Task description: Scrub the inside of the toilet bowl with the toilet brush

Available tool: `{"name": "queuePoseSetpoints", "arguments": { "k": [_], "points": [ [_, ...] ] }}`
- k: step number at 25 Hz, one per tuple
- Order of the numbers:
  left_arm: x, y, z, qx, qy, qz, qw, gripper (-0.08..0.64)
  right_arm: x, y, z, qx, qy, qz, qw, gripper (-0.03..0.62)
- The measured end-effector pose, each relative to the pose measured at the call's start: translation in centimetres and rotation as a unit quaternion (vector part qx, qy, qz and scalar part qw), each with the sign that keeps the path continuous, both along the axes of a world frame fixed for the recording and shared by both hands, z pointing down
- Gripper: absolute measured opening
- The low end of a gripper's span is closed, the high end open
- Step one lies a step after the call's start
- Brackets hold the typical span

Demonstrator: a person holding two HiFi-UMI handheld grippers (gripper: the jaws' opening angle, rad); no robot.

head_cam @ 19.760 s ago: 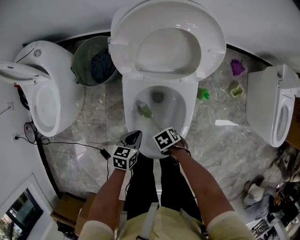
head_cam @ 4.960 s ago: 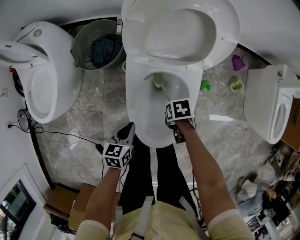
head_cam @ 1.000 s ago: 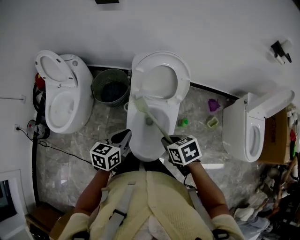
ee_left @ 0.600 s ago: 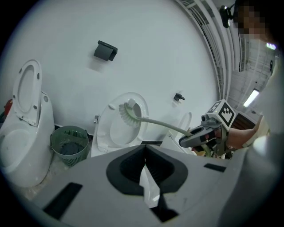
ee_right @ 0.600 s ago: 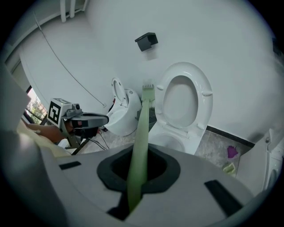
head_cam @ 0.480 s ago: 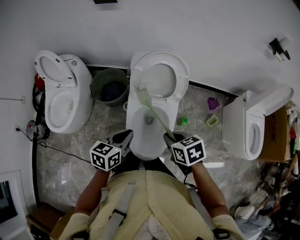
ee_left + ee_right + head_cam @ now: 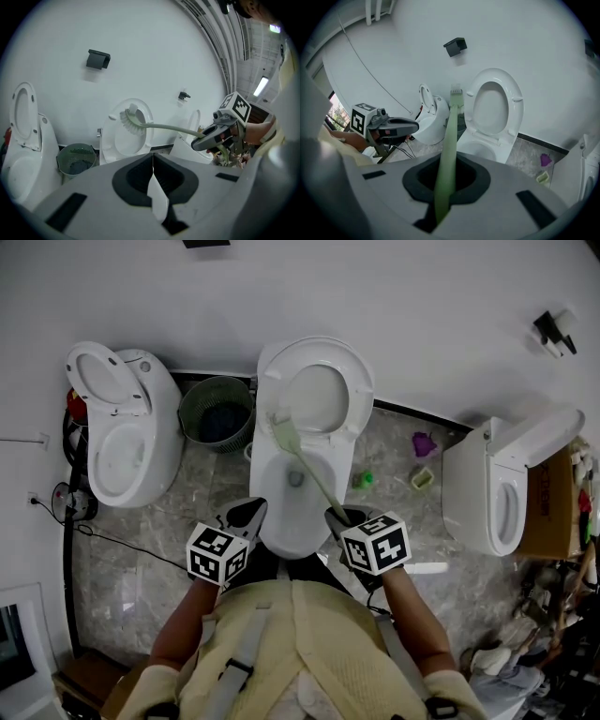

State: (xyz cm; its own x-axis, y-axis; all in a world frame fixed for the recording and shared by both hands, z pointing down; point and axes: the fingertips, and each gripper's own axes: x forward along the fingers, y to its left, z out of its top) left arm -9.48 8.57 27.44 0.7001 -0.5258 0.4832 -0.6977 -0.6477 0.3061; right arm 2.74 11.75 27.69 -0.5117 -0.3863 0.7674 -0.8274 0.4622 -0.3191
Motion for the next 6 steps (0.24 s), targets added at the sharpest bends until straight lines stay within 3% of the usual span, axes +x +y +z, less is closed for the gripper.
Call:
{"name": "queuePoseSetpoints", "arguments": {
  "k": [6],
  "points": [
    [-0.07,-0.1,-0.55,0.018,0.0,-0.007,0.9998,0.011,0.0,0.33,-0.12,0.0,0.002,0.001,1.0,0.026]
  ]
}}
